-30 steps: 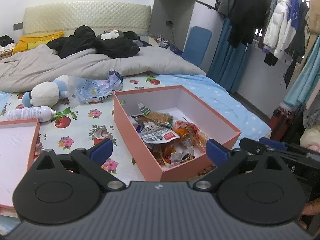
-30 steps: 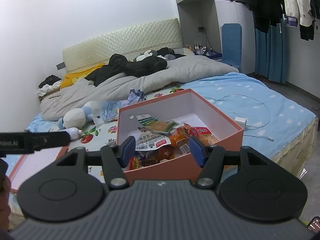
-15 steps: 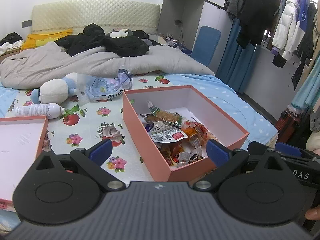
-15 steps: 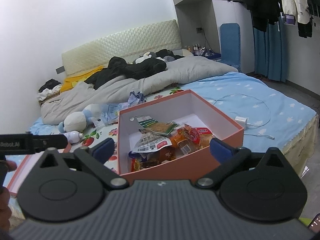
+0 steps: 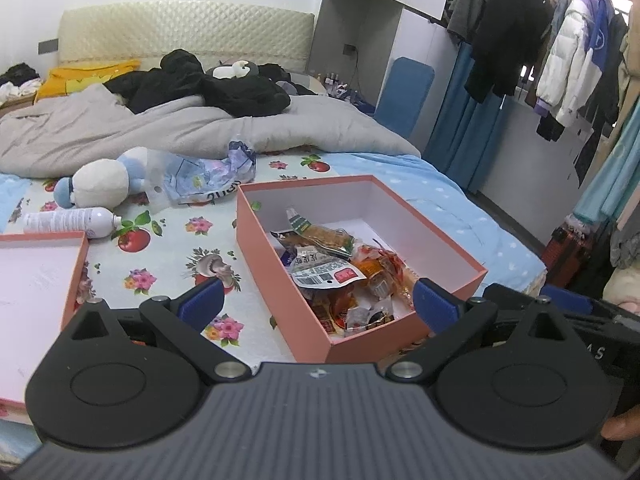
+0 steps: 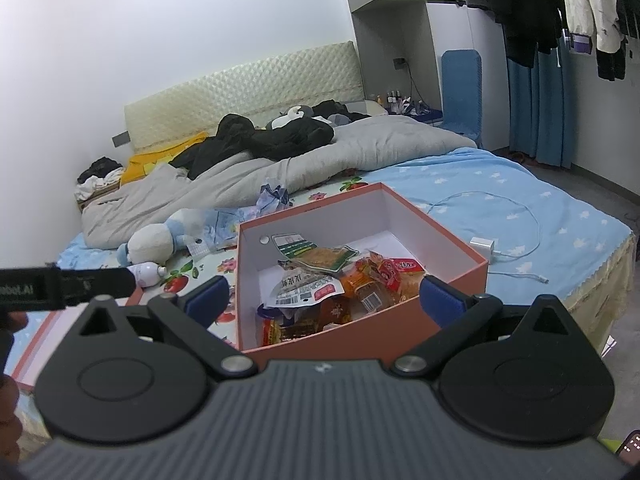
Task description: Organize snacks
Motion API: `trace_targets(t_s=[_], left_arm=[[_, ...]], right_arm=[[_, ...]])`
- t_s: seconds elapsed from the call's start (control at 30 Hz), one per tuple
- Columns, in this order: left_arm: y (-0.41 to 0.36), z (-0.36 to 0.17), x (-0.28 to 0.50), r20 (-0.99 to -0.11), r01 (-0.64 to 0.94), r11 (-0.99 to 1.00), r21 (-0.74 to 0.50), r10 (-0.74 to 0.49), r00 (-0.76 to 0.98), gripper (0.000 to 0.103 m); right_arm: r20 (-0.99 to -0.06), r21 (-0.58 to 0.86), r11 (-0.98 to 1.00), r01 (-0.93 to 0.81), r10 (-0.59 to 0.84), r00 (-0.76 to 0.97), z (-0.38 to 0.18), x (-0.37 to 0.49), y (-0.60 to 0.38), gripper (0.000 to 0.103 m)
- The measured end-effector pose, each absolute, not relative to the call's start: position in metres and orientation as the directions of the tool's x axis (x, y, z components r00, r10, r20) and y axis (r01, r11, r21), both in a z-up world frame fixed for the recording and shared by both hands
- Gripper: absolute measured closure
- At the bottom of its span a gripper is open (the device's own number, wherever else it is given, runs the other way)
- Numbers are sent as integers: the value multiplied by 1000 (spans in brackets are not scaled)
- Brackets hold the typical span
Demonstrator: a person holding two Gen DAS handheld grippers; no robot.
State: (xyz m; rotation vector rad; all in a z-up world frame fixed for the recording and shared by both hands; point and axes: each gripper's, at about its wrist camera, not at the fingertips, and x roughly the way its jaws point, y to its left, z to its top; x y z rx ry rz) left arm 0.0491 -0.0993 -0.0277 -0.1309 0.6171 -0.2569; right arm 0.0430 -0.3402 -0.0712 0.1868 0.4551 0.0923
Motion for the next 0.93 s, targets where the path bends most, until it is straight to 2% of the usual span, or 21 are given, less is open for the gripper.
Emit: trace_targets(t_s=[0.93], left_arm=[[-95,-27,47,-568,153,971,-184,-232,790,0]], right_arm=[[-430,193,980,-50,130,894,-73,43,-337,0]])
